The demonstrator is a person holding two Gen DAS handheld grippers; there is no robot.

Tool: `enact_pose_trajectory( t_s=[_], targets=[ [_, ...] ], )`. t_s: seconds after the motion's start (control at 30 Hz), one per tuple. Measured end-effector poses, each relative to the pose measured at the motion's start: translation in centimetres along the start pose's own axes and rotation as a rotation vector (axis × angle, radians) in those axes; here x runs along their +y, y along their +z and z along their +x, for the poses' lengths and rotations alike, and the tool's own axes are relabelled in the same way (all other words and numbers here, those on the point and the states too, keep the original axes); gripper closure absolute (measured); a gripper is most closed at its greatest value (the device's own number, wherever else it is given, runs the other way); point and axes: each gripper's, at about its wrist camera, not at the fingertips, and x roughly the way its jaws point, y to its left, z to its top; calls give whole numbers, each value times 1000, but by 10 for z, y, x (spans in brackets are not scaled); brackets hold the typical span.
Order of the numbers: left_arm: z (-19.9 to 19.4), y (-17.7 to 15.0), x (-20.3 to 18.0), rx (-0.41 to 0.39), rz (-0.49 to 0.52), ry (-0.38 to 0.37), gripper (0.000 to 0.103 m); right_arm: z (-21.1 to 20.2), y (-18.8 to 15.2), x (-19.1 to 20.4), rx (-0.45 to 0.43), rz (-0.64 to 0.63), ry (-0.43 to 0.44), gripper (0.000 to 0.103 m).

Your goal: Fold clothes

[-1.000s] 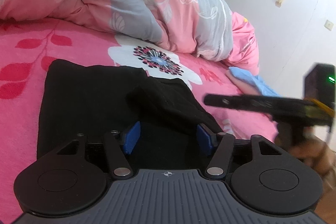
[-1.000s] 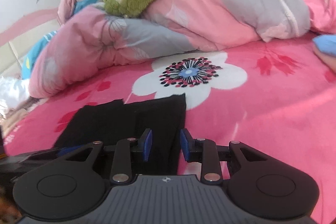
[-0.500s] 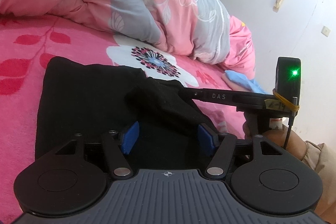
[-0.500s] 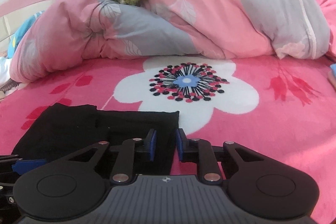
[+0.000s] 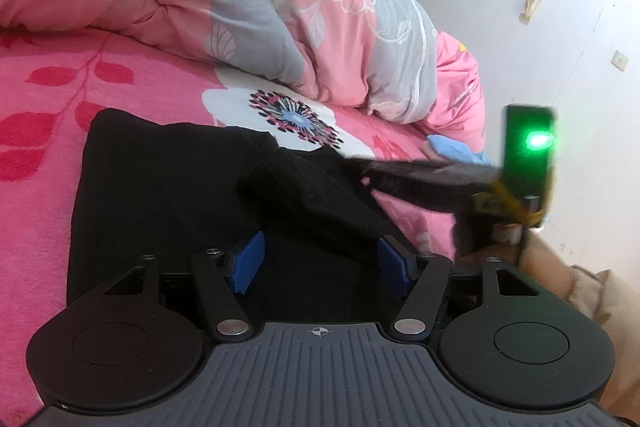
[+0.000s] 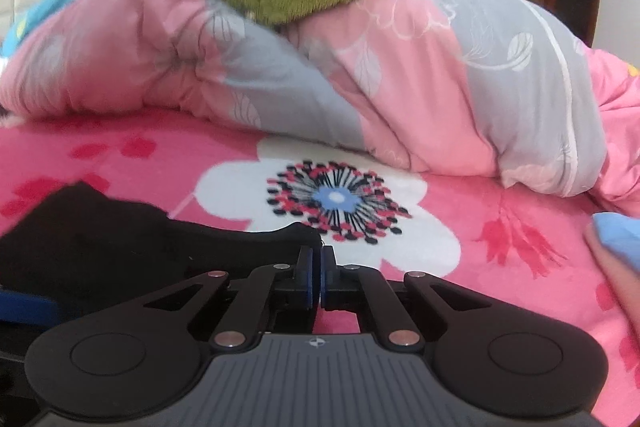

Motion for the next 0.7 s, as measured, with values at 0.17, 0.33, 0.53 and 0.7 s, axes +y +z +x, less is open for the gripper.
enact_pose_trajectory(
  t_s=[0.17, 0.33, 0.53, 0.7],
  targets=[
    [-1, -1, 0, -1, 0, -1, 40, 15, -4, -9, 61, 46, 46, 100],
    [-1, -1, 1, -2, -3, -4, 40, -11, 10, -16, 8, 49, 52, 84],
    [0, -1, 2, -4, -8, -9, 40, 1, 15, -6, 46, 57, 220, 84],
    [0, -2, 4, -6, -16, -15, 40, 42, 15, -6, 104, 111, 175, 87]
  ],
)
